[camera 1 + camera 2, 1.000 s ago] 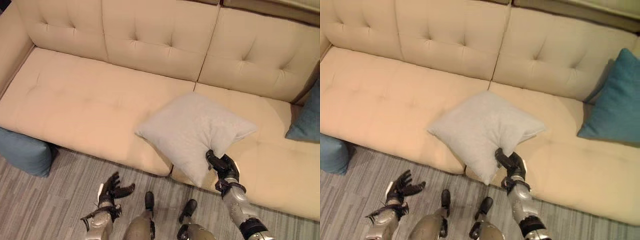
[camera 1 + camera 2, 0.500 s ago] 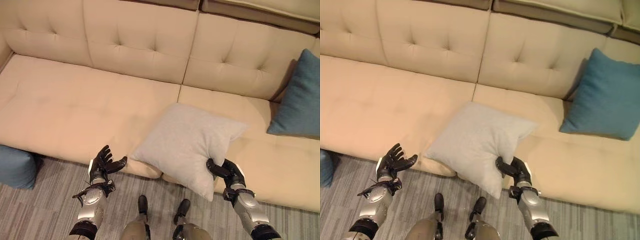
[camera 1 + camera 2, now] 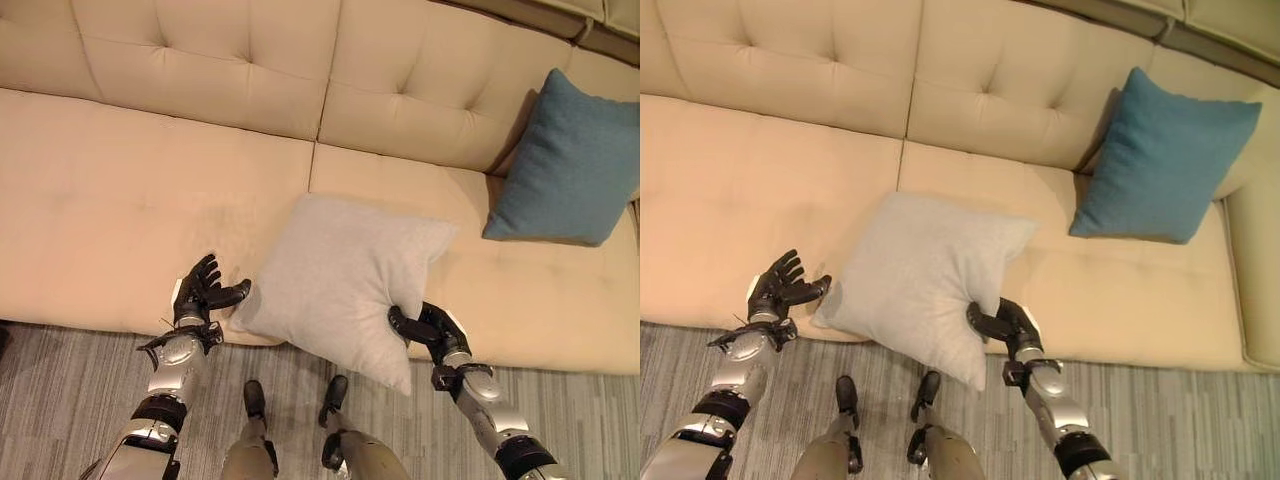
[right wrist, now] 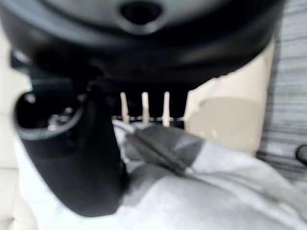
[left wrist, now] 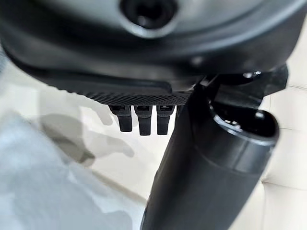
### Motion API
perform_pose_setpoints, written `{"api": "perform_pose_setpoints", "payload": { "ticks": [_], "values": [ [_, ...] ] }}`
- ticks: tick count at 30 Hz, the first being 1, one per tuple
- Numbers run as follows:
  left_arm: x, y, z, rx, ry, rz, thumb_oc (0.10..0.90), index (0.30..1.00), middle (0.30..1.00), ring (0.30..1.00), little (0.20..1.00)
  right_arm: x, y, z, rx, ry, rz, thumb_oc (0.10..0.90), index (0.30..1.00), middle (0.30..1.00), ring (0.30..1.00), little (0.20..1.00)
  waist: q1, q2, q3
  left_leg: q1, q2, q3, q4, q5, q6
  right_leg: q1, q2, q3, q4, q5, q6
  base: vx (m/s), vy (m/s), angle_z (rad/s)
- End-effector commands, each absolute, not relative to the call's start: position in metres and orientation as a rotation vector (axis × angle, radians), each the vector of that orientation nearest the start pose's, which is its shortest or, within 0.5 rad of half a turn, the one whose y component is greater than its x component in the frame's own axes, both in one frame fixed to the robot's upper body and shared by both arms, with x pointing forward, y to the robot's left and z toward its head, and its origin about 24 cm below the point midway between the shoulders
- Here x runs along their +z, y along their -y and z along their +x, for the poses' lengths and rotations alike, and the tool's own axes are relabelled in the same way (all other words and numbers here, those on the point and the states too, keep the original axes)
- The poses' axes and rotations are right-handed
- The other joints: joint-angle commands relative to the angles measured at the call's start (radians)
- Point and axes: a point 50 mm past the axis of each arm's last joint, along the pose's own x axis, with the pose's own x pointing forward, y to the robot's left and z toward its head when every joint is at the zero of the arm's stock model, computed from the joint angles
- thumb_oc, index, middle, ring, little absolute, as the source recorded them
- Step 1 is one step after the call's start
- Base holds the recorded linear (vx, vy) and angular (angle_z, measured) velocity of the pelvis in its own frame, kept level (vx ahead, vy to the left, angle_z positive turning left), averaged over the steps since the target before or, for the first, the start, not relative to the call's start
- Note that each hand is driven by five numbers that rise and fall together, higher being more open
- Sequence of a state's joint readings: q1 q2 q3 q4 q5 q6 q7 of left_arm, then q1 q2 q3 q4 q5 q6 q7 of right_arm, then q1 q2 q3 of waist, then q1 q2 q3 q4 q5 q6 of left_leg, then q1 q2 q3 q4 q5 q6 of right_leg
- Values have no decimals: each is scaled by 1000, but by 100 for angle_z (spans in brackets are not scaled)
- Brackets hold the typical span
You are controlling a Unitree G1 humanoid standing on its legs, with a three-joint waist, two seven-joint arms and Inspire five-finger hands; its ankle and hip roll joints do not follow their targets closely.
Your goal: Pick up all the scattered cushions and arrange them neatly on the sofa.
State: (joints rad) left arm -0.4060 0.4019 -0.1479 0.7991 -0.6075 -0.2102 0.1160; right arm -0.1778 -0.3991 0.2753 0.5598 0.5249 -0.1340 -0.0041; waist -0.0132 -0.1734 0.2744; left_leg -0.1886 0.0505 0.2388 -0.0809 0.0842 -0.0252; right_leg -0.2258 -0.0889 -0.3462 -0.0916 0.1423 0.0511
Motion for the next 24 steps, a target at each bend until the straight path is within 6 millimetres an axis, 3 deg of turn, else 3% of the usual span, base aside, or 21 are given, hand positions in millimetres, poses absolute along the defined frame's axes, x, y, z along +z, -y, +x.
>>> {"api": "perform_pose_setpoints", "payload": {
  "ticks": [1, 5, 15, 16, 17, 18, 24],
  "values": [
    [35, -219, 327, 139, -50, -198, 800, 900, 900, 900, 900, 5, 215, 276, 56, -163, 13, 400, 300, 300, 300, 300, 20, 10, -27, -4, 2, -77, 2, -73, -38, 2, -16, 44, 4, -37, 121, 0, 0, 0],
    [25, -186, 324, 63, -75, -284, 800, 900, 900, 900, 900, 9, 204, 279, 75, -141, 19, 400, 300, 300, 300, 300, 21, 16, -15, -6, -3, -82, 2, -72, -36, -1, -20, 39, 4, -36, 118, 0, 0, 0],
    [-8, -132, 298, -134, -215, -314, 800, 900, 900, 900, 900, 16, 186, 278, 121, -92, 34, 400, 300, 300, 300, 300, 26, 20, 2, -8, -9, -87, 4, -71, -31, -1, -27, 39, 4, -34, 114, 0, 0, 0],
    [-8, -130, 297, -147, -215, -312, 728, 792, 792, 792, 792, 16, 186, 278, 121, -89, 38, 400, 300, 300, 300, 300, 26, 21, 2, -8, -9, -87, 3, -70, -31, 0, -27, 40, 4, -34, 114, 0, 0, 0],
    [-7, -128, 297, -164, -209, -311, 500, 451, 451, 451, 451, 17, 186, 276, 119, -85, 45, 400, 300, 300, 300, 300, 25, 21, 1, -8, -10, -88, 3, -70, -31, 0, -27, 39, 4, -35, 114, 0, 0, 0],
    [-6, -127, 296, -169, -206, -316, 400, 300, 300, 300, 300, 17, 186, 276, 118, -82, 50, 400, 300, 300, 300, 300, 25, 21, 1, -6, -10, -88, 3, -71, -31, 1, -28, 38, 4, -35, 114, 0, 0, 0],
    [9, -135, 301, -135, -132, -361, 400, 300, 300, 300, 300, 20, 186, 273, 112, -59, 71, 400, 300, 300, 300, 300, 27, 23, -8, 1, -10, -88, 2, -73, -30, 7, -27, 39, 4, -39, 114, -2, -5, 0]
  ]
}}
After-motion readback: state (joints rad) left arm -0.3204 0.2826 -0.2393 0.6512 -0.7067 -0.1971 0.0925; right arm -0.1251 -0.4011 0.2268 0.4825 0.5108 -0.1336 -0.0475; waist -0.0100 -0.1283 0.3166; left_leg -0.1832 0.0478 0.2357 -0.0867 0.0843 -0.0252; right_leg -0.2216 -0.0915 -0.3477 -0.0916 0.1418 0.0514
